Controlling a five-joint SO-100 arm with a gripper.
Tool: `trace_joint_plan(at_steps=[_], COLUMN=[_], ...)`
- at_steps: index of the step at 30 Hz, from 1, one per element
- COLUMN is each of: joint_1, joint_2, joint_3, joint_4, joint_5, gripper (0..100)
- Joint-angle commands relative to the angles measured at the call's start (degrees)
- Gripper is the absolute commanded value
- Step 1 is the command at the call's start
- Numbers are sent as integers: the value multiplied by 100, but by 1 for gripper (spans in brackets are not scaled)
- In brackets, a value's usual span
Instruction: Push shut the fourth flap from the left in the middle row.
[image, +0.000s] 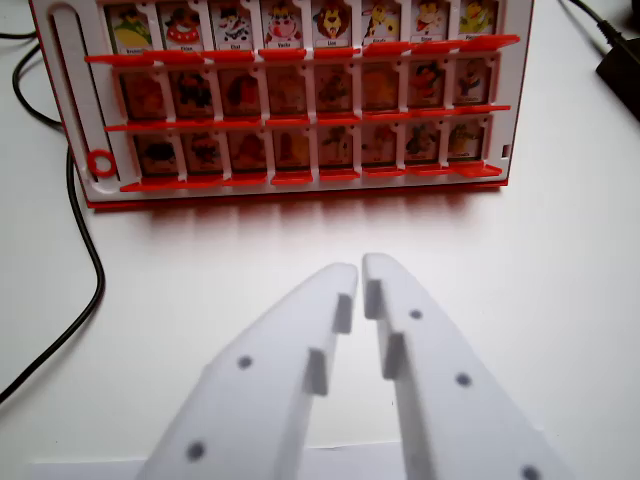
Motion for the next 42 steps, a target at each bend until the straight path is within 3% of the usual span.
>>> trace_joint_plan(at_steps=[1, 13, 22, 42], joint_1=[-70, -281, -448, -510], joint_2=[-457, -2681, -4737, -7242], joint_3=[-492, -519, -1204, -2584], joint_4=[-466, -2101, -3313, -4148], joint_5=[-62, -141, -105, -79], gripper=[0, 0, 0, 0])
